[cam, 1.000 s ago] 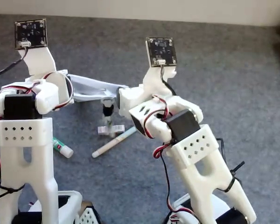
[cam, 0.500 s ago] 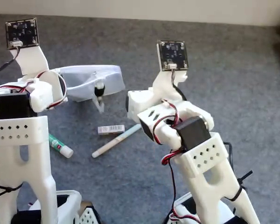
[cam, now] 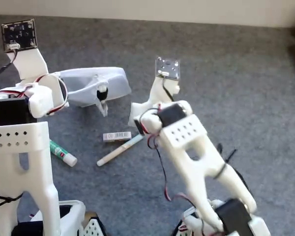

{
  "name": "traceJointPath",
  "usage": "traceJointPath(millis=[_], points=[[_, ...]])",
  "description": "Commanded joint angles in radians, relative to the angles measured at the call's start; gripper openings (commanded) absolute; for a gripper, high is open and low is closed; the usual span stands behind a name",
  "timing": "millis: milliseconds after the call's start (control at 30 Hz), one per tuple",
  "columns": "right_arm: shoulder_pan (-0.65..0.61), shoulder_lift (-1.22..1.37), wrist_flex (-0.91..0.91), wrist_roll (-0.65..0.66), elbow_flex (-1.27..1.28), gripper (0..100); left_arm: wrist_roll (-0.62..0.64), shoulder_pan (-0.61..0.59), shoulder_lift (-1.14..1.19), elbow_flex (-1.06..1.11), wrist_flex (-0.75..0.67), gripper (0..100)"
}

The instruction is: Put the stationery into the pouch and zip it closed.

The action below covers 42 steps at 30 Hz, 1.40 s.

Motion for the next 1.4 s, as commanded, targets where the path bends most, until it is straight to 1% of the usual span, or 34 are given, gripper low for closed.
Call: traceJointPath(millis=[0, 167, 467, 700, 833, 1000, 1133, 1367], points=[[0.042, 0.093, -0.07, -0.049, -0.008, 13.9, 0.014, -0.007, 0.036, 0.039, 0.002, 1], [0.054, 0.229, -0.081, -0.092, -0.027, 13.9, 0.014, -0.007, 0.036, 0.039, 0.0, 1], [0.056, 0.435, -0.079, -0.092, -0.163, 13.9, 0.014, -0.007, 0.036, 0.039, 0.0, 1], [0.059, 0.533, -0.079, -0.092, -0.232, 13.8, 0.014, -0.007, 0.036, 0.039, 0.0, 1], [0.053, 0.555, -0.077, -0.087, -0.232, 12.3, 0.014, -0.007, 0.036, 0.039, 0.0, 1], [0.056, 0.55, -0.076, -0.084, -0.232, 0.1, 0.014, -0.007, 0.036, 0.039, 0.0, 1], [0.056, 0.544, -0.031, -0.083, -0.246, 0.5, 0.012, -0.007, 0.036, 0.039, 0.0, 1], [0.061, 0.443, 0.134, -0.074, -0.343, 0.5, 0.012, -0.007, 0.036, 0.039, 0.0, 1]])
